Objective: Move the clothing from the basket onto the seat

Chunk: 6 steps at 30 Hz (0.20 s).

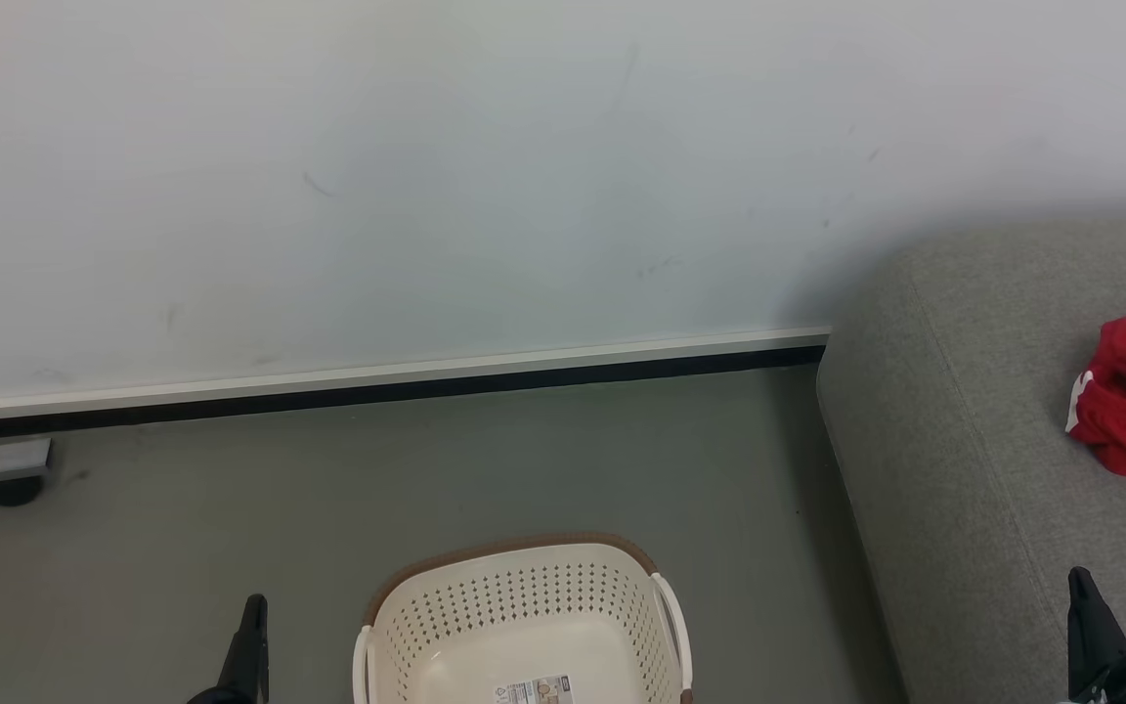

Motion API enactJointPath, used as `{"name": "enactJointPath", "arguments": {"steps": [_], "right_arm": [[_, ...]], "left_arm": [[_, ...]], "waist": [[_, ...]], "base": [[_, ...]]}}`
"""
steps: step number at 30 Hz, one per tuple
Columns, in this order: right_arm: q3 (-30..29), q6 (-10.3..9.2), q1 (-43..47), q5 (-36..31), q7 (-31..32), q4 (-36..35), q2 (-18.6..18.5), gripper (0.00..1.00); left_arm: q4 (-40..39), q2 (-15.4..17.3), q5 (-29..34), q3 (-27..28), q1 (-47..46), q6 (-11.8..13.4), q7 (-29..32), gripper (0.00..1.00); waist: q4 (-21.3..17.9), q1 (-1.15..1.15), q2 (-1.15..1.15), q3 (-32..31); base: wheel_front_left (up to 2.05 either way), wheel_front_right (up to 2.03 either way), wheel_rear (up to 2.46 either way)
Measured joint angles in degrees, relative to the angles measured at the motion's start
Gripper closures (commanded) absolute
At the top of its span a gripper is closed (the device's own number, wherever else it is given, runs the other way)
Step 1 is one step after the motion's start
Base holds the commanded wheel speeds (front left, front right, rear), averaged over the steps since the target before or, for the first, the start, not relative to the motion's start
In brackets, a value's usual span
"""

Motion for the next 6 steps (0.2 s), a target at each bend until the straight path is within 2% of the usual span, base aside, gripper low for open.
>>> {"name": "enactJointPath", "arguments": {"steps": [6], "right_arm": [[-0.2,0.00,0.0,0.0,0.0,0.0,0.1,1.00]], "left_arm": [[0.0,0.0,0.0,0.0,0.0,0.0,0.0,1.00]], "waist": [[0.0,0.00,0.00,0.0]], "base": [[0.00,0.00,0.00]]}}
